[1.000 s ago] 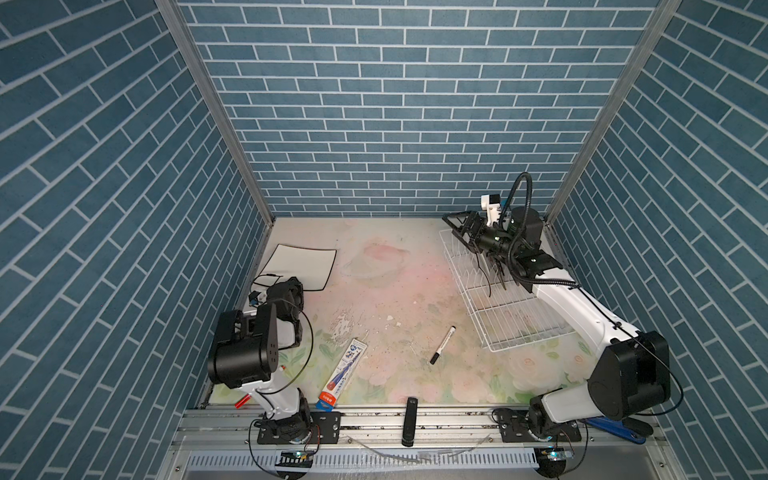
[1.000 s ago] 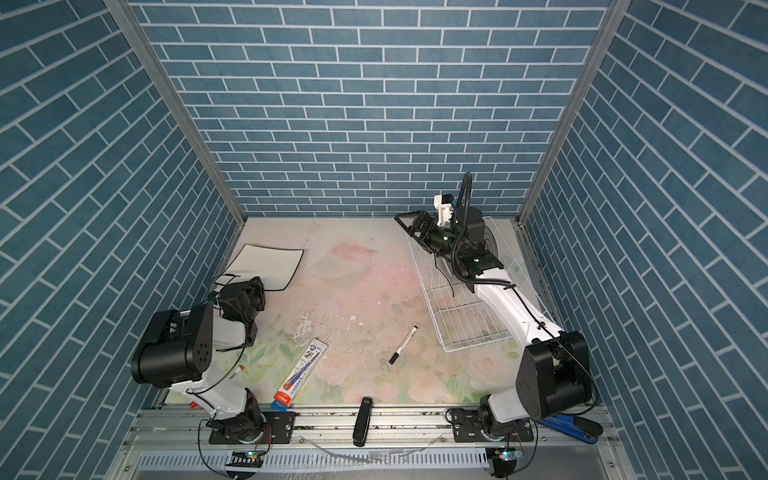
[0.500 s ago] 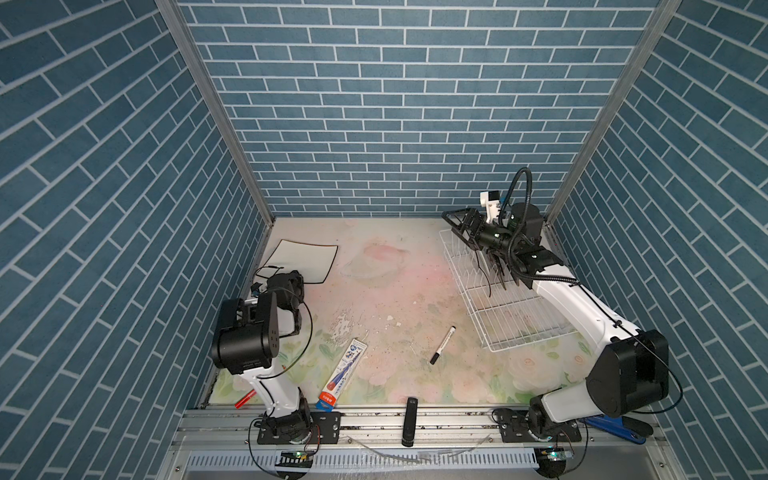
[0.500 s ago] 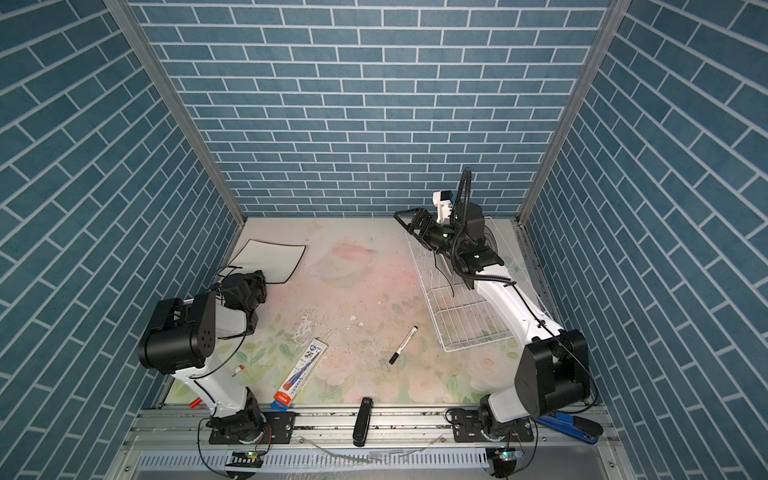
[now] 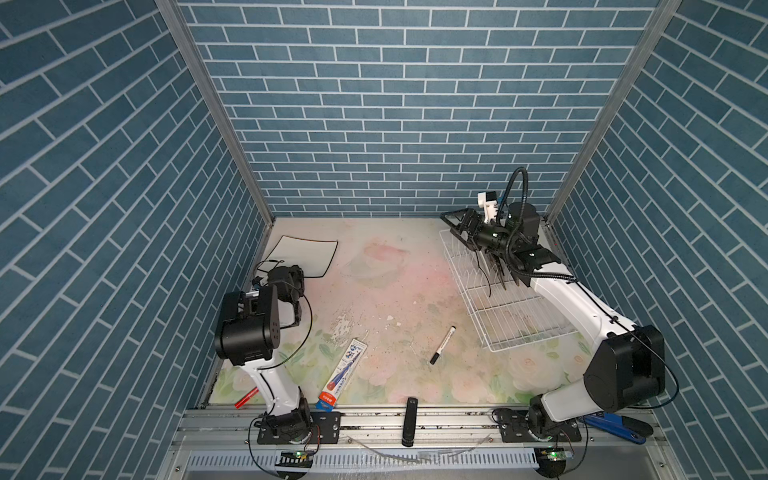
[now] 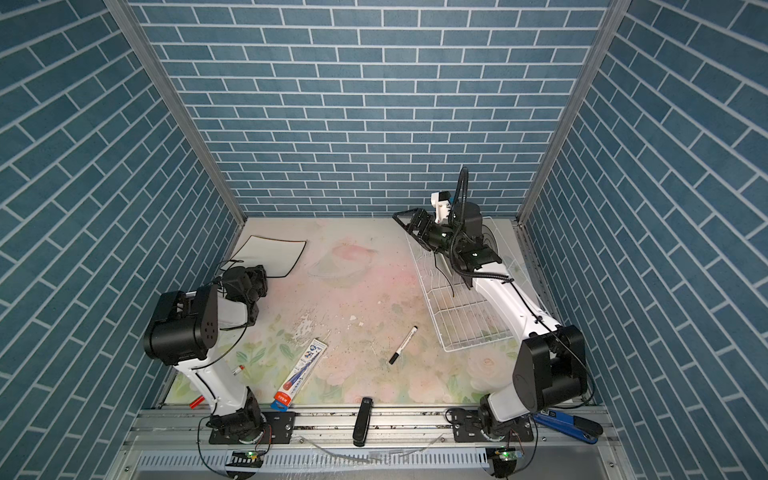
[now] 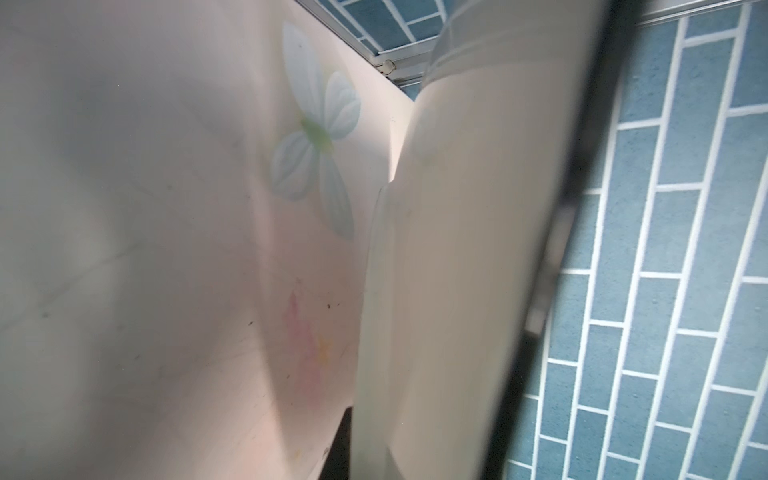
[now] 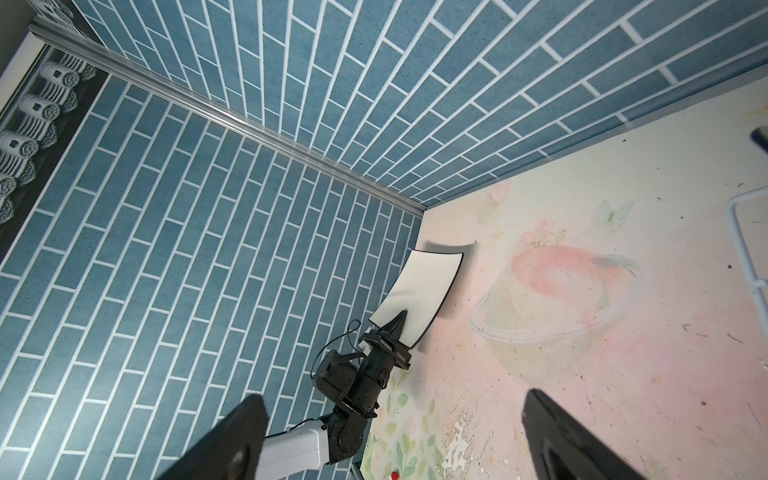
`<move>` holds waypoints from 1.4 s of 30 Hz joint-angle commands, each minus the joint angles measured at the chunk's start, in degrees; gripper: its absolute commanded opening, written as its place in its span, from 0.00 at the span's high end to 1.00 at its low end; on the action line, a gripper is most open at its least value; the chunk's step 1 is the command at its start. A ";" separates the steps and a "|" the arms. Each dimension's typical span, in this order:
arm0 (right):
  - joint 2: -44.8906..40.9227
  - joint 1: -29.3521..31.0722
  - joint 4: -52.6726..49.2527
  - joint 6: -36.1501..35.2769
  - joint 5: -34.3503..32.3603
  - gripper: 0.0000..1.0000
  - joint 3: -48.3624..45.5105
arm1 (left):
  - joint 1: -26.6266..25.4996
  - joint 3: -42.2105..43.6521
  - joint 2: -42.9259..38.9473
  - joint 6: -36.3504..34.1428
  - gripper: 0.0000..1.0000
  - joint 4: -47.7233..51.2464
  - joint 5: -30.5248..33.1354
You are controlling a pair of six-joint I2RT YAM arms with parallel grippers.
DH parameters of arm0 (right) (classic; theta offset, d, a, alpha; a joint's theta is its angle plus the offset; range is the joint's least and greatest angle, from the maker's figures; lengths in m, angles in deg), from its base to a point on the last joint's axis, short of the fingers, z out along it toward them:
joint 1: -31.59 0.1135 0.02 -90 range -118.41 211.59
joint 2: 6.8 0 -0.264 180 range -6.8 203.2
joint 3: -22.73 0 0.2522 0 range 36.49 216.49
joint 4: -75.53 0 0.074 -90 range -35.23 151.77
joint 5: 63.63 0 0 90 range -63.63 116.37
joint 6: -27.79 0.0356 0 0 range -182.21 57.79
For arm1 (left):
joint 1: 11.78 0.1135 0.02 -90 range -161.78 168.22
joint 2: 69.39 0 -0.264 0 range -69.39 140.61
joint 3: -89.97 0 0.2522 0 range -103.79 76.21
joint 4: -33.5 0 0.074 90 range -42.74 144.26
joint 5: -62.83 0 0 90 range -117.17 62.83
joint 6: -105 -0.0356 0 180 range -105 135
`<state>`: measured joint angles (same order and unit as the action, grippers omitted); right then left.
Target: Unload the plates from the dish rack
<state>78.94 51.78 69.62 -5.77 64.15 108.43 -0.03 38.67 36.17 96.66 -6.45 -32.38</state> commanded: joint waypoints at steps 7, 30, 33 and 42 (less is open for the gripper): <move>-0.24 -0.15 -0.48 -2.68 0.97 0.04 3.29 | -0.66 -6.05 1.45 0.33 1.00 -7.62 0.03; -1.12 -0.23 0.06 -2.86 -0.07 0.04 2.14 | -2.65 -8.60 5.80 1.56 0.98 -6.08 2.22; -1.08 -0.29 -0.30 -2.92 -0.16 0.04 2.50 | -2.63 -8.42 5.69 1.61 0.93 -5.44 2.66; -1.10 -0.28 -0.73 -2.94 -0.21 0.04 2.41 | -2.61 -8.44 6.00 2.09 0.60 -5.51 1.94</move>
<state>78.91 51.78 69.41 -6.82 64.10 108.43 -2.43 31.65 42.88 99.11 -7.13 -30.83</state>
